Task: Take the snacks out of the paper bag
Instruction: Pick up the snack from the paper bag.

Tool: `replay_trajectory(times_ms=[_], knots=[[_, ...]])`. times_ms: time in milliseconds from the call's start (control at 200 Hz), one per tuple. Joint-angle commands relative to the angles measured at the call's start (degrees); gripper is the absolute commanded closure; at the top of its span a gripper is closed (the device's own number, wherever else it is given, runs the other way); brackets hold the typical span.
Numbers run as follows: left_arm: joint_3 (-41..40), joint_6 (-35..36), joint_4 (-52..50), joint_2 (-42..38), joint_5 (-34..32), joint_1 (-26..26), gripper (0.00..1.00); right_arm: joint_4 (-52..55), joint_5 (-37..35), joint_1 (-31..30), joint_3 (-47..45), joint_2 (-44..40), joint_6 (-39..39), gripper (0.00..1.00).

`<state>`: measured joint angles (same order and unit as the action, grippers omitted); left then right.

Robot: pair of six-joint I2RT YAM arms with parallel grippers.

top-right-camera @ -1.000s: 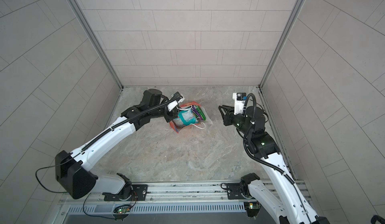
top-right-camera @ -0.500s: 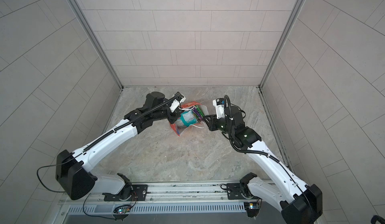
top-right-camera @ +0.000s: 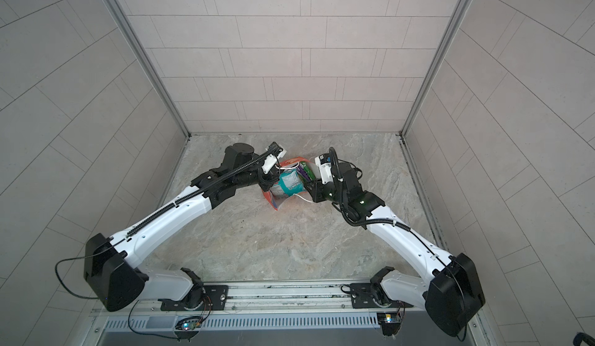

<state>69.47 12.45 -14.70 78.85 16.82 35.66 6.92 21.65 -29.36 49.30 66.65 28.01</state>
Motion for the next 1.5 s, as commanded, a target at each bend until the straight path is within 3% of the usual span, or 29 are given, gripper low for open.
replay_trajectory(times_ms=[0,360,565,731,926,1496], knots=[[-0.95,-0.14,2.48,-1.83,0.09,0.4,1.0,2.65,0.32,-0.46,-2.6,-1.32,-4.79,0.78],[-1.28,0.26,2.47,-1.02,0.15,1.41,1.0,8.42,-0.99,-0.43,-5.18,-1.25,-11.43,0.77],[-1.53,-0.88,3.42,-1.08,-0.33,2.22,1.0,5.36,-0.85,-0.41,-3.08,-4.5,-1.69,0.76],[-1.47,-0.49,3.33,-0.83,-0.37,2.44,1.0,-5.39,-4.62,-0.59,-3.15,-7.52,2.33,0.7],[-0.97,-0.94,3.89,-1.34,-1.02,2.55,1.0,-12.52,-8.97,-0.66,-2.86,-2.98,1.64,0.62],[-1.27,-0.54,4.4,-1.72,-1.25,2.53,1.0,-25.8,-18.31,-4.47,-4.13,6.63,12.84,0.46]])
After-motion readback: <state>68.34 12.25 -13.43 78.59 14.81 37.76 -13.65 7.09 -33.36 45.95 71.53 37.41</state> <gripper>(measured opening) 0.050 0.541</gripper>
